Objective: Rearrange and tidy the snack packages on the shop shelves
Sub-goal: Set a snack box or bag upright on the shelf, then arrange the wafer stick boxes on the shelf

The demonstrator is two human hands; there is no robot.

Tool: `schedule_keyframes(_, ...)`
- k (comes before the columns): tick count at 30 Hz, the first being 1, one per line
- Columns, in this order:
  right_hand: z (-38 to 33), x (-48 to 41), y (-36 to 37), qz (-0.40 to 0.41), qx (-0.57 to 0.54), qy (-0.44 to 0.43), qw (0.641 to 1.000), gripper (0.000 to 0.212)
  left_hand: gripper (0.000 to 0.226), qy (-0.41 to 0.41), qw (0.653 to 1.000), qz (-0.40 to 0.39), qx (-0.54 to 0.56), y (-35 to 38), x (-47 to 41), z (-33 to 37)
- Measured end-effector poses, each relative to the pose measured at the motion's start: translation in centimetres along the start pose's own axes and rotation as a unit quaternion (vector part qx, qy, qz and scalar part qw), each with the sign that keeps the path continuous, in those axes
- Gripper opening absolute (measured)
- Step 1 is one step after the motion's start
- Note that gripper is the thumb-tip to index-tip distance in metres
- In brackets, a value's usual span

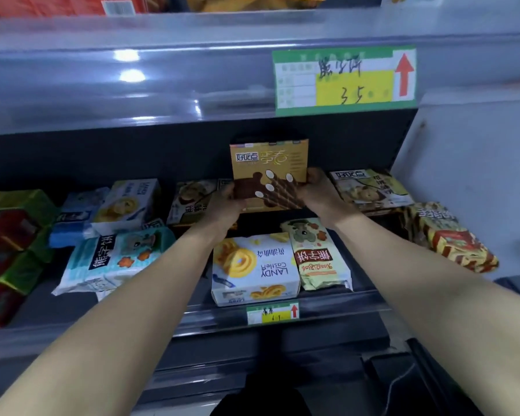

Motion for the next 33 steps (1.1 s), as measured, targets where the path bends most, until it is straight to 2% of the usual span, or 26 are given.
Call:
schedule_keyframes(4,2.3,-0.6,0.1,0.01,0.014,0.032,0.999,0.058,0.041,-0.007,1.0,0.0,-0.007,0.0,-1.3,-1.3)
schedule_keyframes(8,1.5,0.4,1.0,-0.002,0.002,0.056,0.998,0.043,0.045,-0.024,1.0,-0.007,-0.001,-0.1,-2.0,-1.9)
schedule_keyframes(14,1.2,0.6,1.2,-0.036,0.023,0.066,0.997,0.047,0.045,-0.032,0.999,-0.024,0.015,0.0,-2.1,-1.7)
schedule_keyframes(20,-0.5,3.7,-0.4,0.043,0.06,0.035,0.997,0.01,0.044,0.013,0.998,-0.011,-0.053,0.2,0.6,0.6)
schedule_keyframes(21,-1.0,4.4,-0.3,0.038,0.073,0.024,0.996,0.01,0.044,0.018,0.997,-0.01,-0.076,0.4,1.4,1.0)
schedule_keyframes(24,-2.7,7.3,0.4,0.012,0.098,-0.007,0.995,0.029,0.045,0.019,0.992,-0.01,-0.123,1.3,4.6,2.2)
schedule_keyframes(28,-4.4,12.8,0.9,-0.008,0.096,-0.024,0.995,0.033,0.042,0.045,0.991,-0.001,-0.126,2.3,10.3,4.6)
schedule_keyframes(33,-6.4,20.2,1.9,-0.028,0.102,-0.049,0.993,0.05,0.042,0.07,0.987,0.001,-0.147,2.8,18.2,6.1)
Point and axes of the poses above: each hand's wrist, its own x-axis away from the middle knuckle, its own y-axis out of the palm, z = x × y, the point moved 8 cm from there along -x, towards the middle knuckle, and after that the axes turned 8 degrees about -z, right-handed, at the moved point
